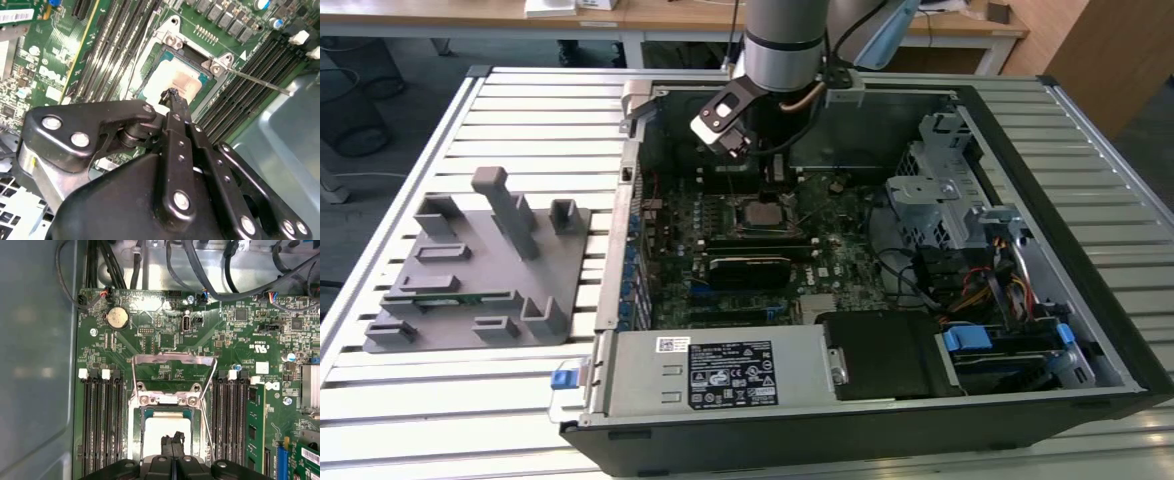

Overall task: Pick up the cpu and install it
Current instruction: 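Close the cpu cover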

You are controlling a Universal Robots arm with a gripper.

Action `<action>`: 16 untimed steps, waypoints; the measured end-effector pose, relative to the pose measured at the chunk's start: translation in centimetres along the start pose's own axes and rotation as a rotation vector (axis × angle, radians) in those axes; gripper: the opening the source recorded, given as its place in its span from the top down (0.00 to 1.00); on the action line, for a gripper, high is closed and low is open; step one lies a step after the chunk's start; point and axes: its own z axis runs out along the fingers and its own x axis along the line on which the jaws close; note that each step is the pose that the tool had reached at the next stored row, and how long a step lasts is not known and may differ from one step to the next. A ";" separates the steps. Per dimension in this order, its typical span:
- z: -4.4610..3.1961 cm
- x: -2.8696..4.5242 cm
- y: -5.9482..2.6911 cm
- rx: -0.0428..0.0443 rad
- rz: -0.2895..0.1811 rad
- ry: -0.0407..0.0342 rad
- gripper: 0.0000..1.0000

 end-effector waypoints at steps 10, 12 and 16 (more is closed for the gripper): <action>-0.96 -0.02 -0.01 0.0001 0.000 0.0002 0.89; -1.09 -0.03 -0.01 0.0001 0.000 0.0003 0.89; -1.20 -0.03 -0.01 0.0001 0.000 0.0003 0.89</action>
